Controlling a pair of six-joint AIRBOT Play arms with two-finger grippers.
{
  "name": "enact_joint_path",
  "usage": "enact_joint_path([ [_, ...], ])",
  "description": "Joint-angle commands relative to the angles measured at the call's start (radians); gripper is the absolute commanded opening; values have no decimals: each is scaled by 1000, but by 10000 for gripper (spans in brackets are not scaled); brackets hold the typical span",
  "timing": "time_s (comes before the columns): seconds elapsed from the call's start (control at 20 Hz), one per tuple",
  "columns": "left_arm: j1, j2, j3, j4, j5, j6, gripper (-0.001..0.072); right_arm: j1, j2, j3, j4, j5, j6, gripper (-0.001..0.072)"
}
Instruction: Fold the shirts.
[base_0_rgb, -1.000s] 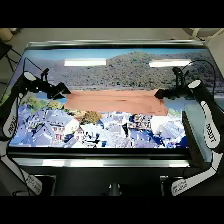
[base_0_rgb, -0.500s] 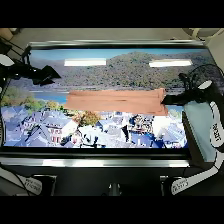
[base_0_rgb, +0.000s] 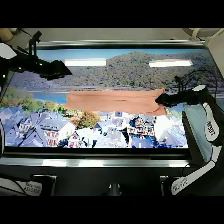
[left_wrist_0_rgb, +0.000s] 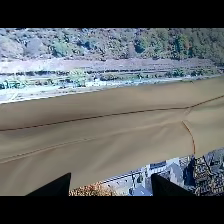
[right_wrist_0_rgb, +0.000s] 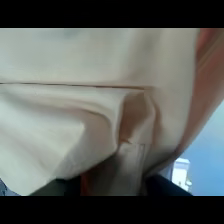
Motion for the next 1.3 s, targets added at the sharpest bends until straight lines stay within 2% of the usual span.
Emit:
enact_joint_path([
  [0.0, -72, -33, 0, 0, 13, 36, 603, 45, 3, 0, 69, 5, -20, 77],
  [0.05, -92, -55, 0, 0, 22, 36, 602, 49, 19, 0, 79, 5, -28, 20],
  [0.15, -131, -103, 0, -1, 44, 36, 594, 50, 65, 0, 83, 4, -52, 19],
  [0.2, -154, -131, 0, -1, 61, 35, 455, 50, 97, 1, 83, 5, -53, 19],
  [0.25, -179, -161, 0, -1, 84, 35, 176, 50, 127, 1, 84, 9, -53, 19],
  [0.3, -203, -189, 0, -1, 110, 36, 28, 50, 159, 1, 84, 20, -53, 19],
  [0.45, -279, -279, 0, -47, 199, 35, 31, 50, 241, 0, 84, 114, -53, 19],
  [0.95, -467, -490, 1, -431, 346, 35, 31, 50, 475, 0, 89, 290, -45, 20],
  [1.25, -617, -538, 1, -637, 521, 36, 31, 50, 606, 0, 93, 297, -41, 21],
])
